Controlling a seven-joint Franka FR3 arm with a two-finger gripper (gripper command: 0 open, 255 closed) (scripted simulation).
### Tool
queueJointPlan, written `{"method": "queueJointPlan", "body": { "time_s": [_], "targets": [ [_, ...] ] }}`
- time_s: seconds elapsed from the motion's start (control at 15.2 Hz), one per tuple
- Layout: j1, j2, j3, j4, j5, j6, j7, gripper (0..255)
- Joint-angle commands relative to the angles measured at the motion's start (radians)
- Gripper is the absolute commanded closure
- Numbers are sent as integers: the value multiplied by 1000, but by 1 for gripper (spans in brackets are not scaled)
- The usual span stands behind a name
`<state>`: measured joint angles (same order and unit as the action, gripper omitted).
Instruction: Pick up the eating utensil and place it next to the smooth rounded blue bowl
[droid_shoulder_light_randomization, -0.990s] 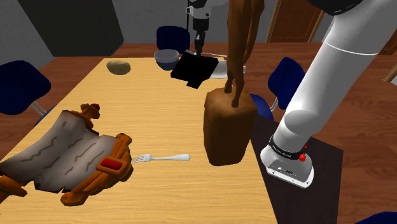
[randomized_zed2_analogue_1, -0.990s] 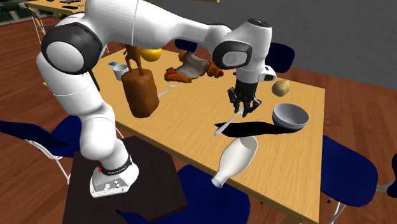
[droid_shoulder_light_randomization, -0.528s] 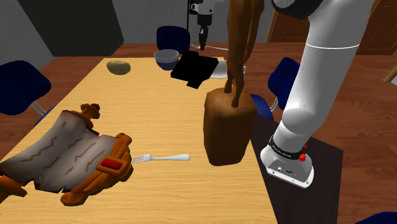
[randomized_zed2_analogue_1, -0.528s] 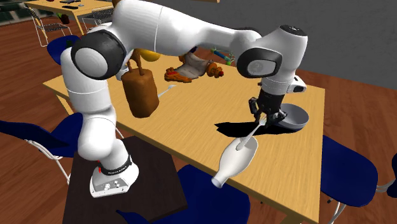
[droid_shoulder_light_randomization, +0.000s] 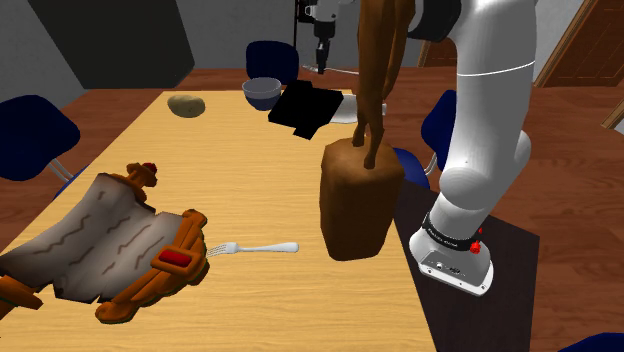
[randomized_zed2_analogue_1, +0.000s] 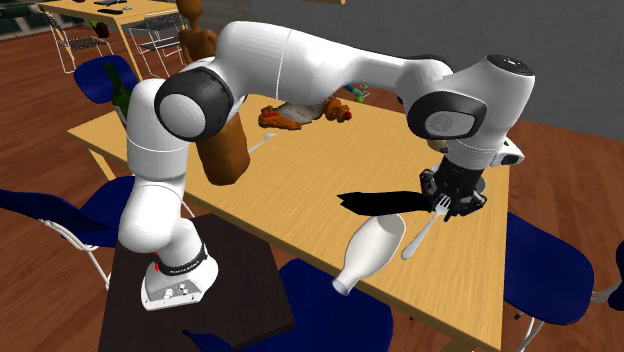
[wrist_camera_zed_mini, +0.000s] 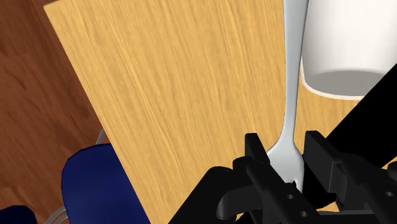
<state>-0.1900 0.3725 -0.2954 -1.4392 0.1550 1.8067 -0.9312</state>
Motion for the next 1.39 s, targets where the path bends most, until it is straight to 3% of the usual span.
{"method": "queueJointPlan", "body": {
  "time_s": [0.0, 1.32],
  "targets": [
    [-1, 8, 1, -14, 3, 22, -4, 255],
    [1, 68, 14, -197, 31, 261, -32, 255]
  ]
}}
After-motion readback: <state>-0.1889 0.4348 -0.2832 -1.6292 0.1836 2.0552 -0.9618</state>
